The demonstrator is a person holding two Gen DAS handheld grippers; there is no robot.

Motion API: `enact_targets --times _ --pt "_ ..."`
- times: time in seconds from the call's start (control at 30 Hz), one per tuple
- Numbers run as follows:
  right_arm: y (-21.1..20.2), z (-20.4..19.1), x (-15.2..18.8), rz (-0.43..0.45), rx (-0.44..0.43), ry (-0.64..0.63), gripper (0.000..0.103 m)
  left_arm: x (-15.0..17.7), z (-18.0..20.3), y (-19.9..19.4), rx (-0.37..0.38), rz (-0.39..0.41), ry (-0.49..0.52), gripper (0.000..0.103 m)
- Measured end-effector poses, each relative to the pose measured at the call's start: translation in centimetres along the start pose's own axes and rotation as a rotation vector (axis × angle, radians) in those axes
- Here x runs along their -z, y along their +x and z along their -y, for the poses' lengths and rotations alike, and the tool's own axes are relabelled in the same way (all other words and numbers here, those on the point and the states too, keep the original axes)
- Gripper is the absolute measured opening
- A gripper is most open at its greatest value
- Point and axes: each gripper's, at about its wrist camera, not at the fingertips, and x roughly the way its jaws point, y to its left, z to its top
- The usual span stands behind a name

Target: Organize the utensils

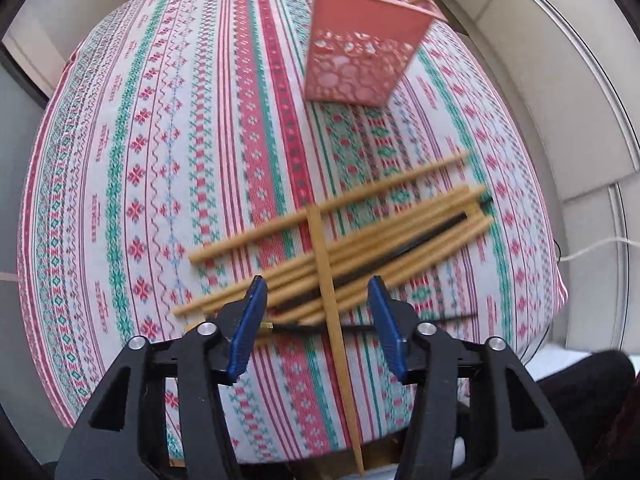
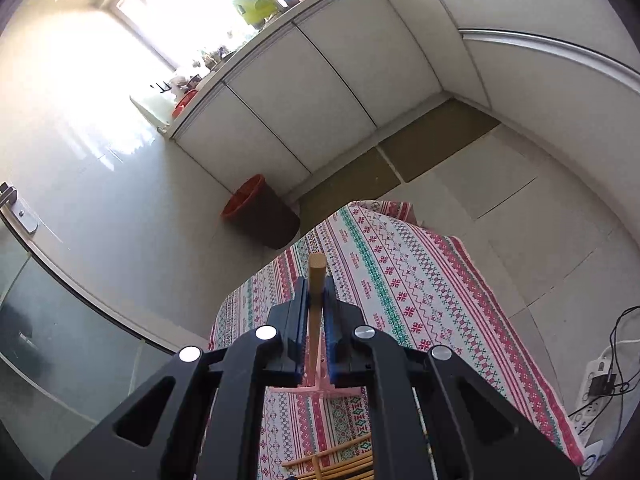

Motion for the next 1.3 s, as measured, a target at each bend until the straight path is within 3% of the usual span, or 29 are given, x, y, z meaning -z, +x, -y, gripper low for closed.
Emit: enact_targets --times 0.13,0.2,0.27,0.3,0.4,0.57,0.7,0.87,1.03,1.17,1.3 --pt "-0.2 -0.3 -0.1 0.010 -0.004 -0.010 0.008 -1.7 0.2 2.0 -0.027 -0.034 -0.024 0.033" --pt "-0.2 -0.5 -0.1 0.009 -0.003 -0.015 0.008 -2.4 0.4 2.7 -0.034 -0.010 -0.026 0.029" --pt "0.0 -0.7 0.0 0.004 -0.002 -0.020 0.008 -2.6 1.2 2.9 -0.025 0.012 -0.023 0.011" --pt "0.0 -0.7 0.1 -0.001 -0.003 -0.019 0.008 -2.9 1.3 2.8 -0.029 0.019 -0.024 0.007" --pt "0.2 -1.1 0.1 -0.010 -0.004 -0.016 0.008 -3.9 1.2 2.0 -0.018 0.055 -0.014 0.006" --pt "-0.4 -1.9 0.3 0.001 -0.008 -0.021 0.008 -2.9 -1.4 -2.3 0.040 0.137 -0.020 0.006" --pt "-1.2 -2.9 0.3 0.012 -0.018 -0.034 0.008 -1.7 -2.8 -8.0 0.079 0.253 -0.022 0.006" --pt "-2.8 -4.5 0.2 0.044 -0.037 -0.058 0.008 -0.8 -3.6 -16.7 0.130 0.470 -0.039 0.006" --pt "-4.1 -6.6 -0.5 0.098 -0.026 -0.103 0.008 -3.1 -3.0 -24.6 0.158 0.711 -0.013 0.006" --pt "-4.3 -7.8 -1.5 0.127 -0.008 -0.123 0.008 -5.6 -2.1 -27.7 0.183 0.822 -0.002 0.006" --pt "-3.8 -8.8 -2.4 0.166 0.028 -0.159 0.008 -7.9 -1.1 -28.6 0.193 0.875 0.004 0.006"
